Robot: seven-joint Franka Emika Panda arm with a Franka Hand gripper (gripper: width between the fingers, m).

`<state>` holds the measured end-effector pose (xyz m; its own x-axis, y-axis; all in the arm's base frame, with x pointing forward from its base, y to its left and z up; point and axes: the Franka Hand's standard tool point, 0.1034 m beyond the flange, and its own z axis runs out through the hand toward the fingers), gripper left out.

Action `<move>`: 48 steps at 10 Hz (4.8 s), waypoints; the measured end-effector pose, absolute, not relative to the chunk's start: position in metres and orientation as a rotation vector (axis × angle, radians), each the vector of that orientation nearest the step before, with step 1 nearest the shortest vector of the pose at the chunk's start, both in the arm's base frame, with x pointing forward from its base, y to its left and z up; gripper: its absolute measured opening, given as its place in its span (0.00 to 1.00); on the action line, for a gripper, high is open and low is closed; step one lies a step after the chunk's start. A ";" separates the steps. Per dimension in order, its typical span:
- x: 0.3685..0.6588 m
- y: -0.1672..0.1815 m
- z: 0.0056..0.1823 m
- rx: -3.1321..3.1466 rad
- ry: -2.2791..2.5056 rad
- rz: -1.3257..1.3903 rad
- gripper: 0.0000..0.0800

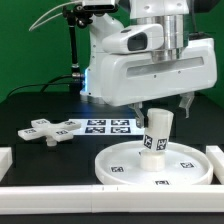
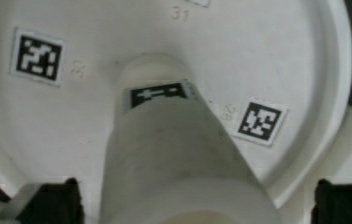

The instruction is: Assemble round table

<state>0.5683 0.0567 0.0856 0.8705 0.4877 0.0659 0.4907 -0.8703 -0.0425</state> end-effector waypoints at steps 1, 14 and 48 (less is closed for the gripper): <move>0.569 0.056 0.086 -2.954 -0.917 -0.085 0.81; 0.575 0.054 0.077 -2.272 -2.333 -0.005 0.81; 0.559 0.051 0.070 -3.155 0.401 0.031 0.51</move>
Offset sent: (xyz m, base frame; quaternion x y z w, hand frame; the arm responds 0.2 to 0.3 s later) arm 0.0000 0.0000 0.0000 0.0000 0.0000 -0.1938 0.9810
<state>0.5586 0.0507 0.0699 0.9681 -0.2502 -0.0146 -0.2494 -0.9675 0.0407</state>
